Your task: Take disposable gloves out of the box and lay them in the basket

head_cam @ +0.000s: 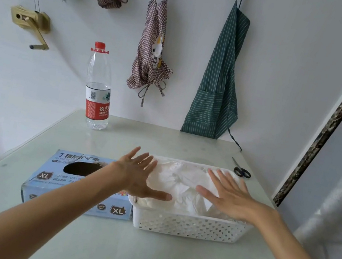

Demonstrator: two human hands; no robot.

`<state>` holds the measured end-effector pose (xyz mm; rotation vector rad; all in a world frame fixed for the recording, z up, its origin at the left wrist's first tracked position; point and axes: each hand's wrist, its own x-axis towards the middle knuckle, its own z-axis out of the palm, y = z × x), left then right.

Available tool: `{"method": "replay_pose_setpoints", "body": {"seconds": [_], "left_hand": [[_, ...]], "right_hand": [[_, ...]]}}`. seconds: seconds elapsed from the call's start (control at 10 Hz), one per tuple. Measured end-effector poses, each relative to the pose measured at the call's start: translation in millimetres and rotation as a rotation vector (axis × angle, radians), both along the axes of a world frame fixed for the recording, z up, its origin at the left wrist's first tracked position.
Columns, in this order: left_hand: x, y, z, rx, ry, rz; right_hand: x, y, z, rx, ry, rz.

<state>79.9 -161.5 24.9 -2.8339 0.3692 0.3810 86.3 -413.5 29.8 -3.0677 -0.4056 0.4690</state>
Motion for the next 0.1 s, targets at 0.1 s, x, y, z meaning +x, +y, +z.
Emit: {"method": "replay_pose_setpoints", "body": {"seconds": [0.1], "left_hand": [[-2.6,1.7,0.1,0.000,-0.002,-0.006]], "right_hand": [[-8.0,5.1,-4.4,0.050,0.094,-0.004]]}}
